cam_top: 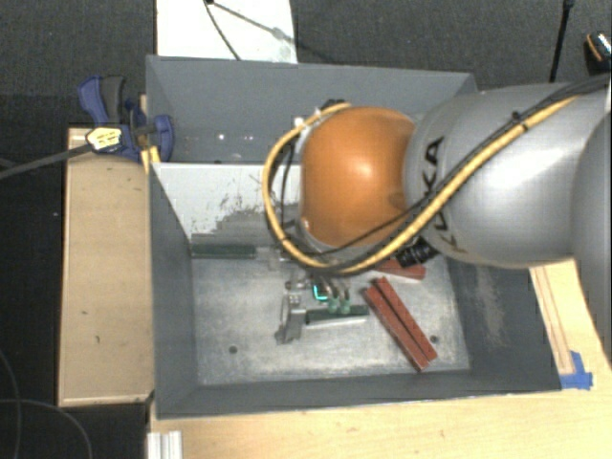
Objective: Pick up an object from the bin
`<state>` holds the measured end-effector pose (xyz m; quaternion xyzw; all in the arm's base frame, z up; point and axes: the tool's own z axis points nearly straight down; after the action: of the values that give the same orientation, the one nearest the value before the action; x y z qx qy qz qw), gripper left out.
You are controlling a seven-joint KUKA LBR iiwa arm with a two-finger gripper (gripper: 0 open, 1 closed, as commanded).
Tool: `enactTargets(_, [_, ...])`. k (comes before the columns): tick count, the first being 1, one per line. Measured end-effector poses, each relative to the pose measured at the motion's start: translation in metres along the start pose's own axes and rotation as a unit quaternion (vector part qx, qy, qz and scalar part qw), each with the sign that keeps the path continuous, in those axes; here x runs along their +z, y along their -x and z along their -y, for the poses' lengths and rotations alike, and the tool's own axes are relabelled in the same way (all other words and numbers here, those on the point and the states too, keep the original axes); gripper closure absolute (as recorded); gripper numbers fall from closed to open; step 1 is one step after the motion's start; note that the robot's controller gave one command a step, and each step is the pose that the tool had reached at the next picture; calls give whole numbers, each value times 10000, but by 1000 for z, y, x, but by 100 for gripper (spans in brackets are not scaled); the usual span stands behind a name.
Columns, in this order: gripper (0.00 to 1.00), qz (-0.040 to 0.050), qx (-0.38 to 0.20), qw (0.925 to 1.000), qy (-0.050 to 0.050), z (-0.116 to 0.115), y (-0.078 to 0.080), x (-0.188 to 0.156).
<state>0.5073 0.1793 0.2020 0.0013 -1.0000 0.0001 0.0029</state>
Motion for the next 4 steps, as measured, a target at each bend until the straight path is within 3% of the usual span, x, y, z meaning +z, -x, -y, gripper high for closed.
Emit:
enactTargets(1, [0,12,-1211,9926,-9,83,47,134])
enactTargets(2, [0,22,-1398,9902,-14,135,28,100])
enactTargets(3, [0,13,-521,9986,2,128,25,94])
enactTargets(4, [0,13,-268,9996,3,133,11,134])
